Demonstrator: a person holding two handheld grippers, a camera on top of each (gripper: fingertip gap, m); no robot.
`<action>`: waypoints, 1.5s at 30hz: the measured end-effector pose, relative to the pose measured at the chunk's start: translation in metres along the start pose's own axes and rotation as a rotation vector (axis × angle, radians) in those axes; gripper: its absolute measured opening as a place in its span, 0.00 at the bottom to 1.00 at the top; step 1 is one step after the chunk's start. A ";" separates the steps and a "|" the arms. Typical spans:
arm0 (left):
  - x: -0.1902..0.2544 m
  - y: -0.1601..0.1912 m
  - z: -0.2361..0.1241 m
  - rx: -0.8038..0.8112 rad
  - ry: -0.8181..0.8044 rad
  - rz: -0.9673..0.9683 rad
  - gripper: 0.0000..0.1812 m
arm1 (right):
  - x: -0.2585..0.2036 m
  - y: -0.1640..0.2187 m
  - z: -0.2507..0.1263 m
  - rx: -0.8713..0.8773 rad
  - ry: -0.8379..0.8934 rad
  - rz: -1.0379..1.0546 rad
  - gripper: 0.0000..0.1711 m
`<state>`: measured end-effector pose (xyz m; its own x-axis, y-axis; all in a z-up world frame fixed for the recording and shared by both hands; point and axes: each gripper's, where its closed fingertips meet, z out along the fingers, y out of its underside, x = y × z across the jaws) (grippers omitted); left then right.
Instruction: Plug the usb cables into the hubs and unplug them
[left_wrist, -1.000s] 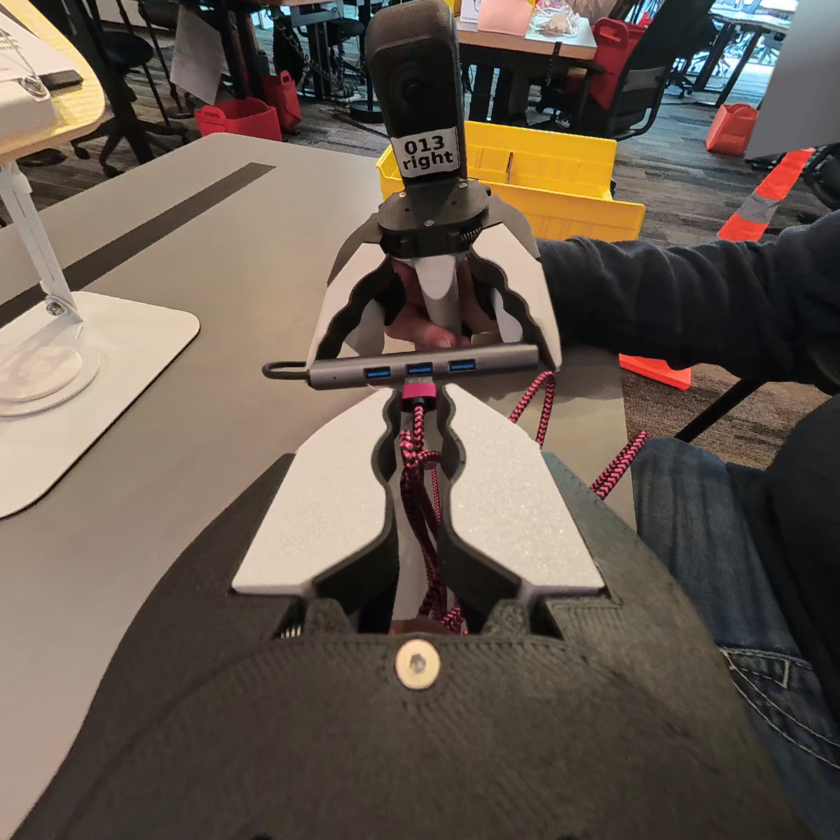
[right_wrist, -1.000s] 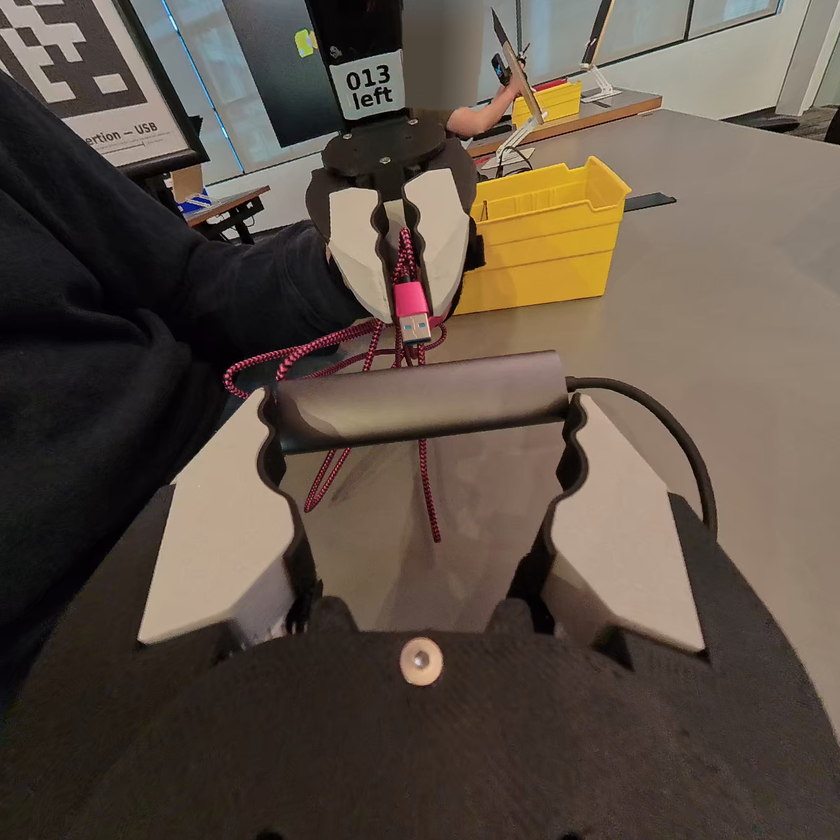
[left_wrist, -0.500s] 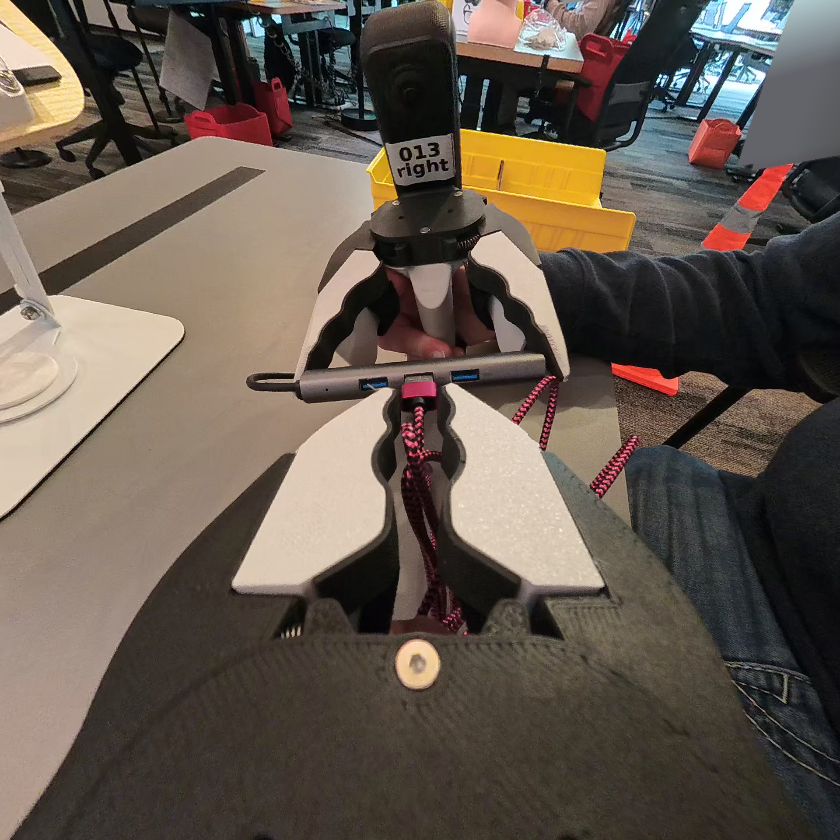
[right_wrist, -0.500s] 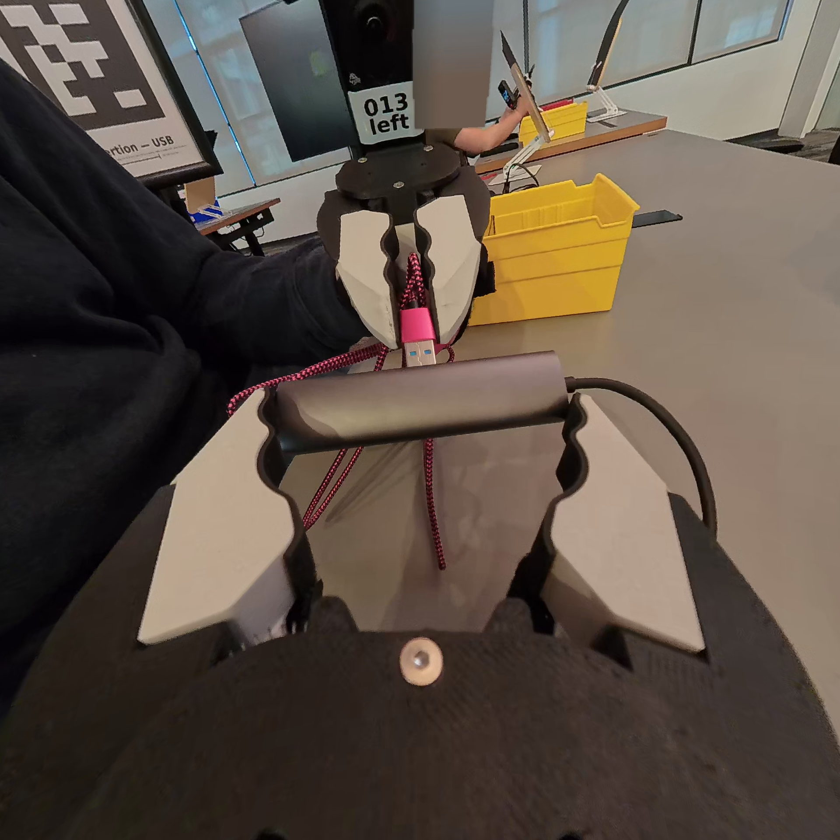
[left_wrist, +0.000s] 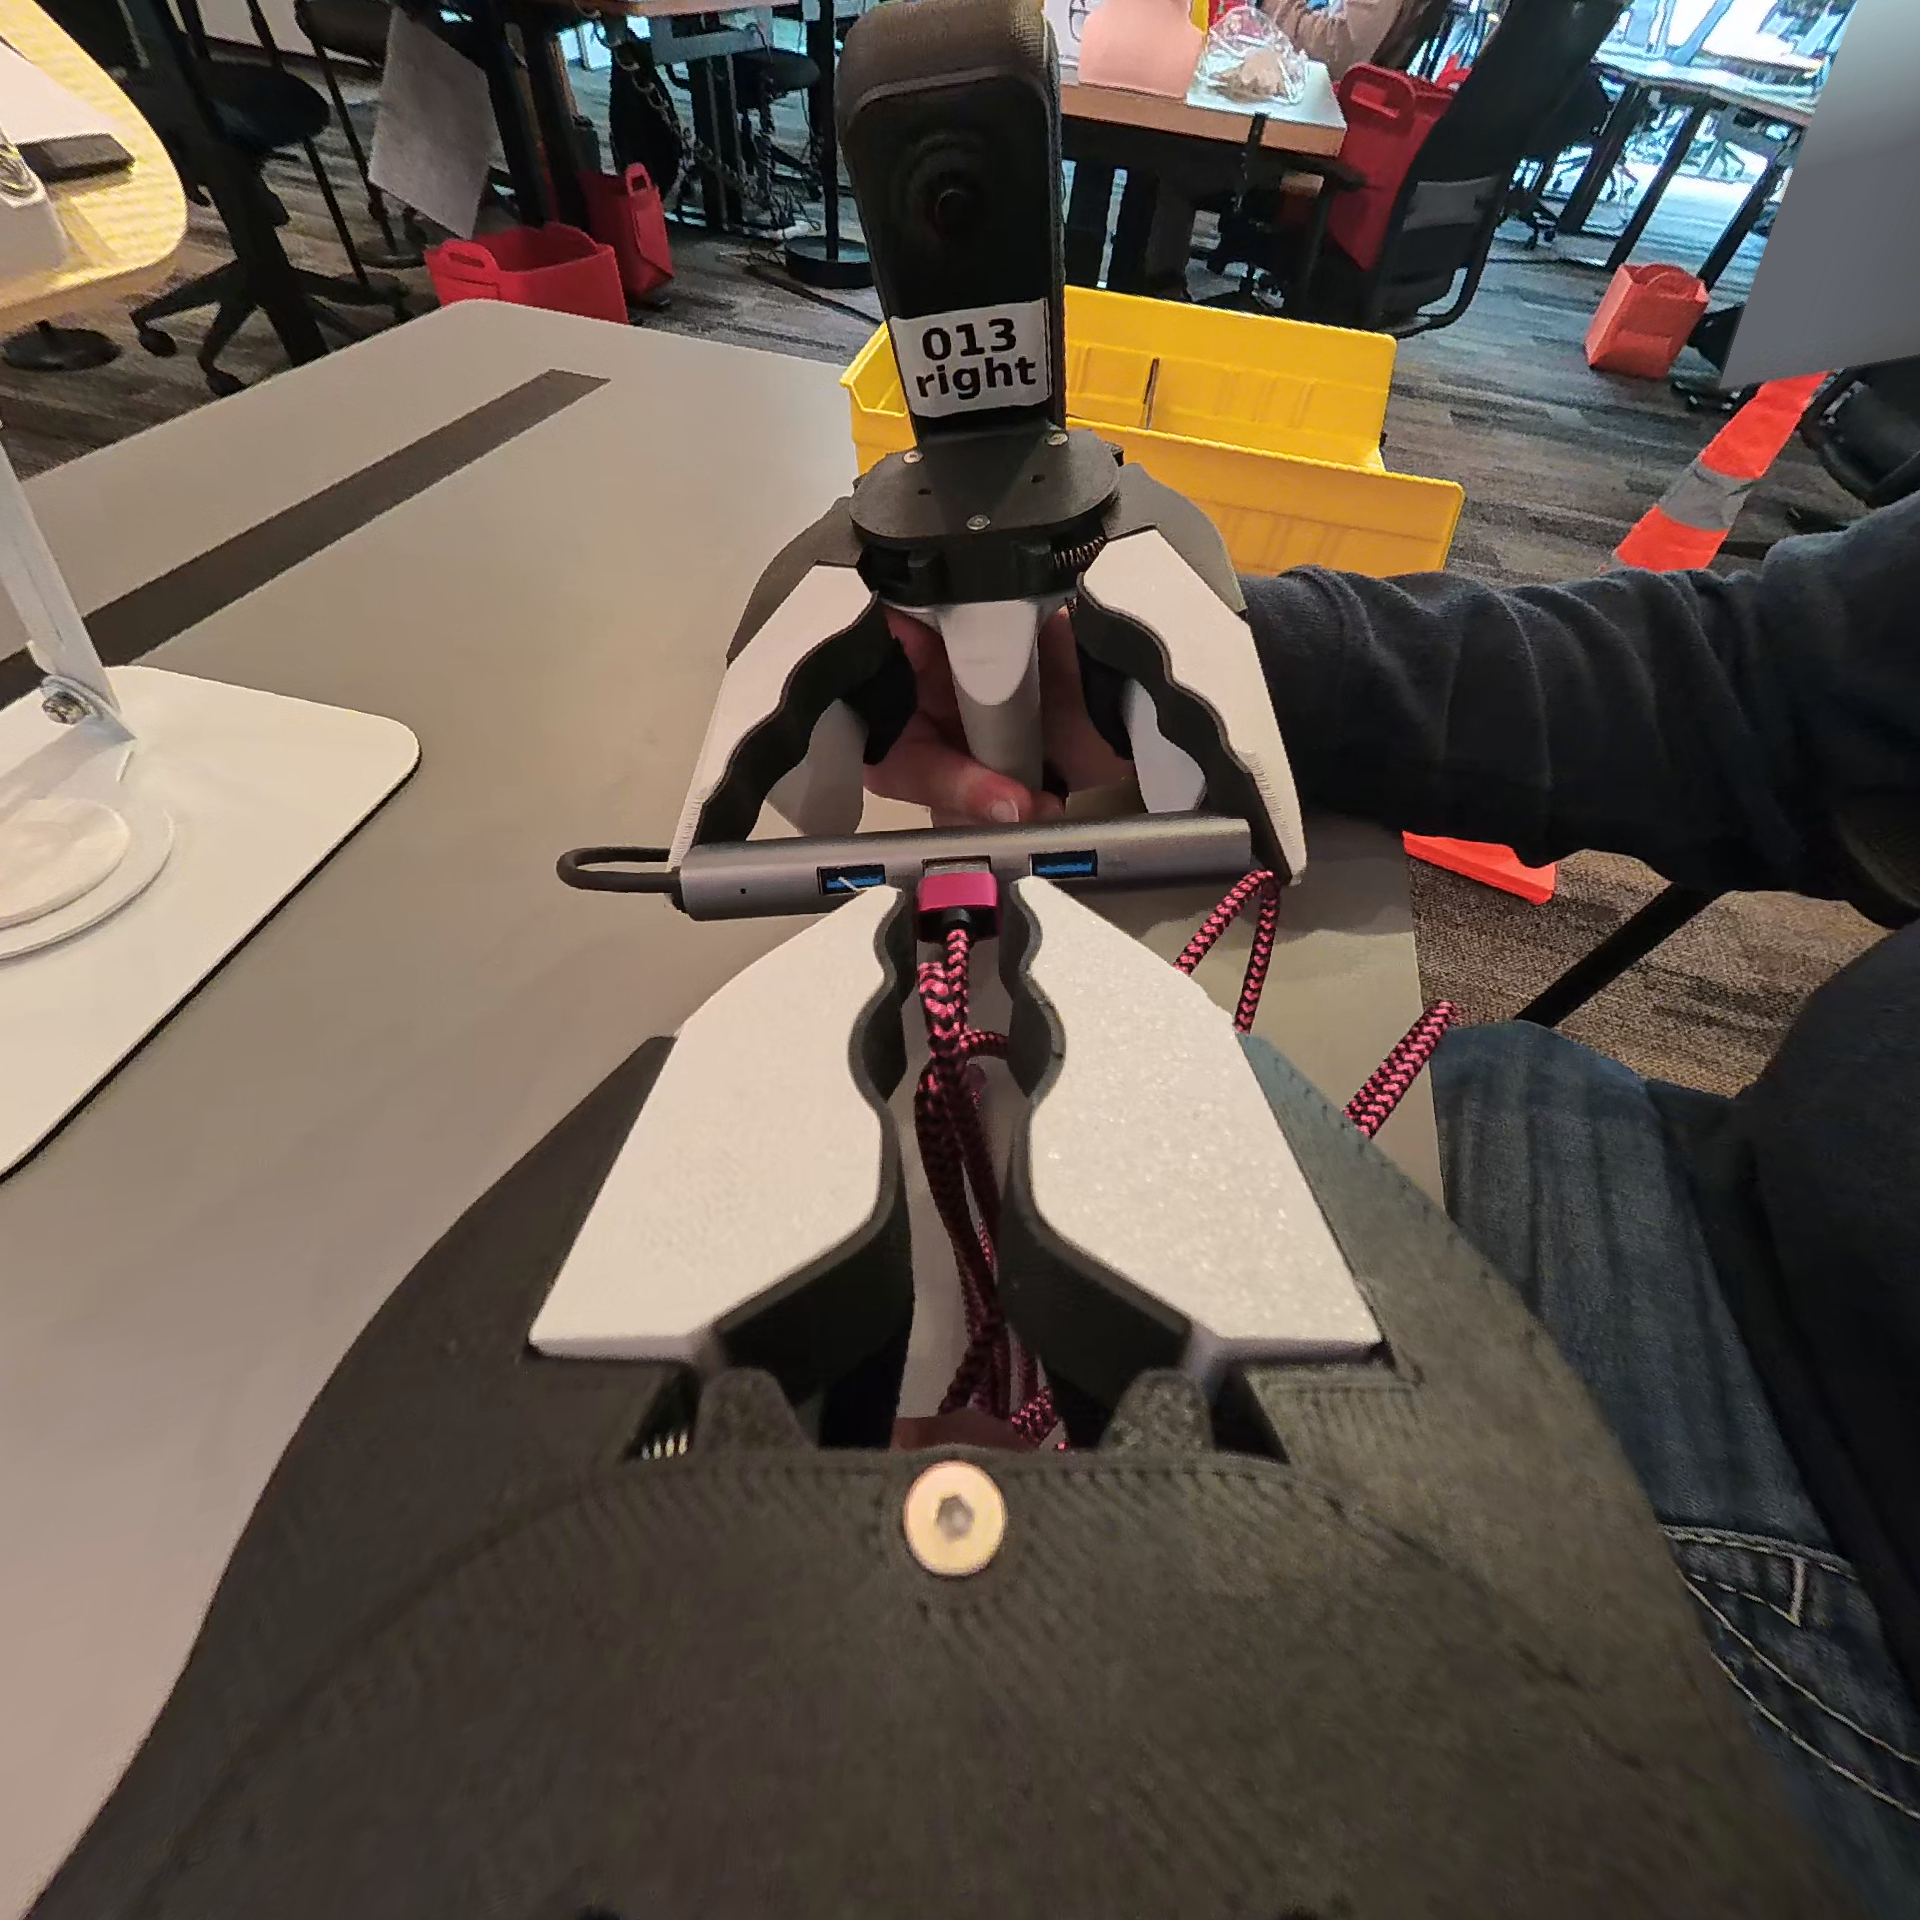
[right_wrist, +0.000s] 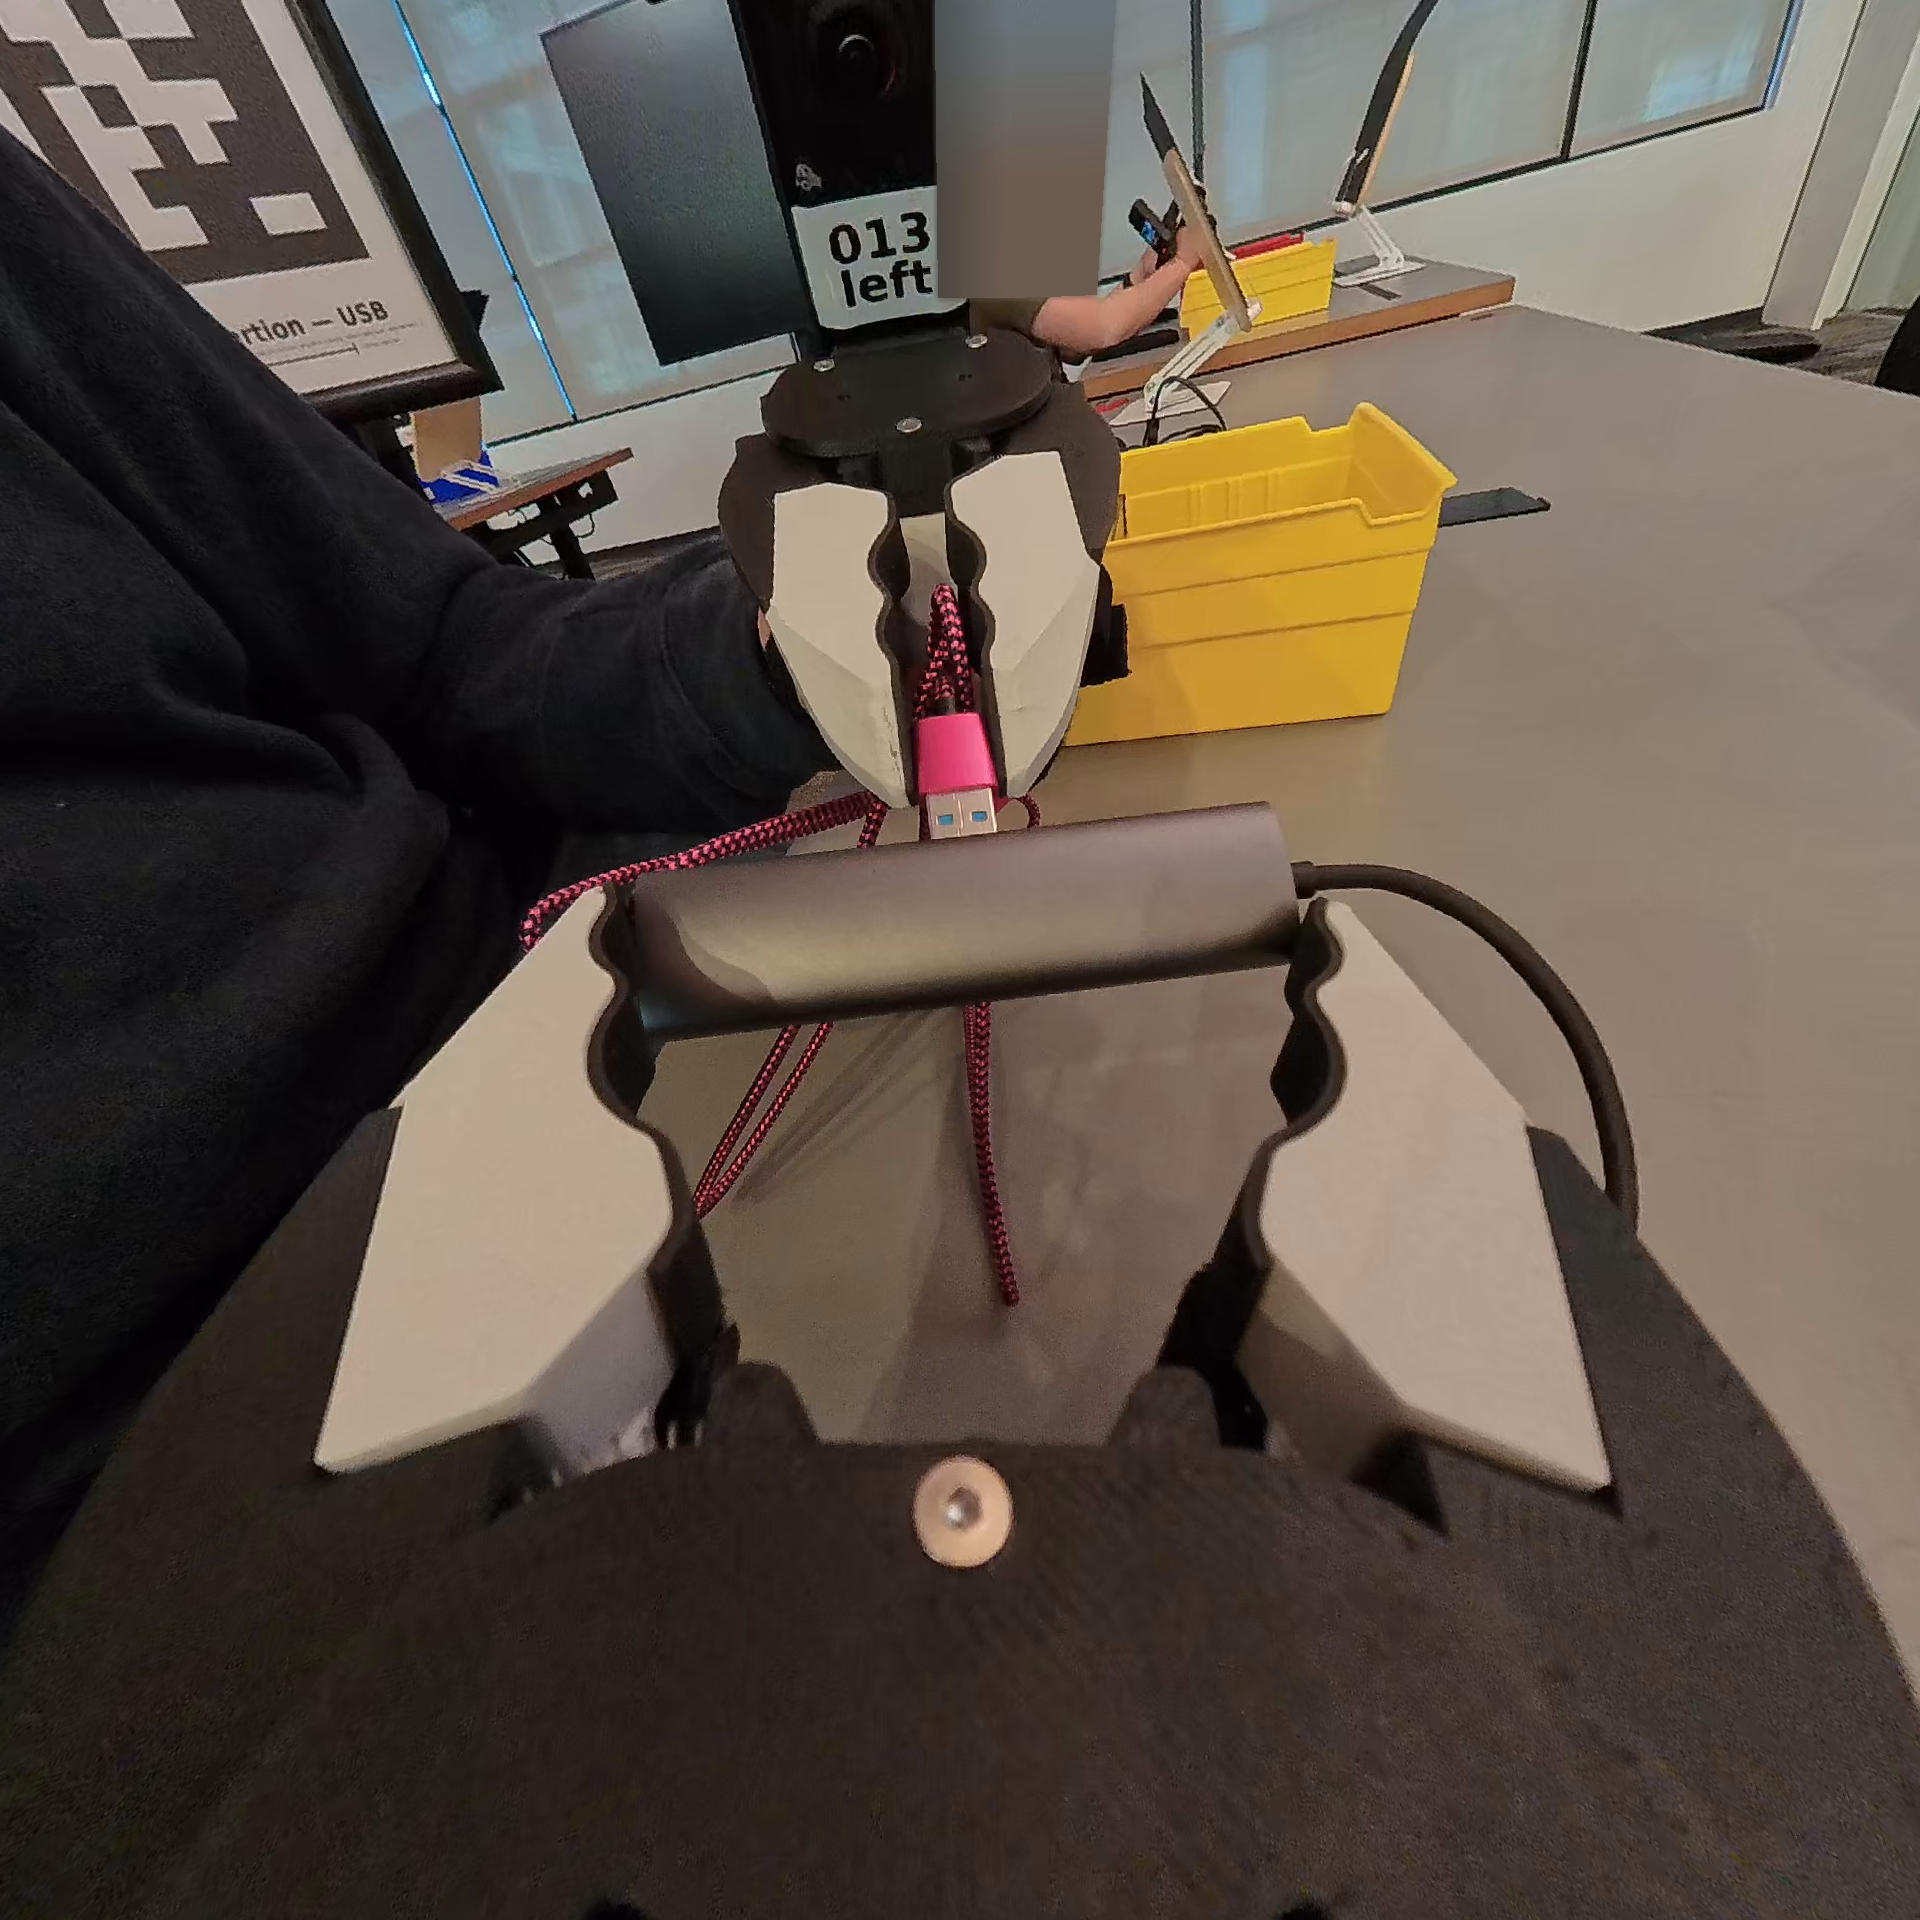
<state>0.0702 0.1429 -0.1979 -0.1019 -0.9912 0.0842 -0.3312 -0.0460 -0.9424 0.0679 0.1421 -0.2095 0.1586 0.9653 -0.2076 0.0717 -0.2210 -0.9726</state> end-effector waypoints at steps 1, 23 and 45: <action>0.000 0.001 0.000 -0.005 -0.002 0.004 0.08 | 0.000 0.001 0.000 -0.006 0.003 -0.003 0.71; 0.003 0.002 0.002 -0.078 -0.013 0.044 0.08 | -0.003 -0.001 0.001 -0.014 0.009 -0.036 0.71; 0.003 -0.011 0.006 0.075 -0.055 0.037 0.08 | -0.004 -0.020 -0.004 0.098 0.009 -0.014 0.71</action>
<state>0.0795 0.1401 -0.1891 -0.0605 -0.9976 0.0327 -0.2571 -0.0161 -0.9663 0.0696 0.1423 -0.1894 0.1672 0.9668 -0.1932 -0.0226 -0.1922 -0.9811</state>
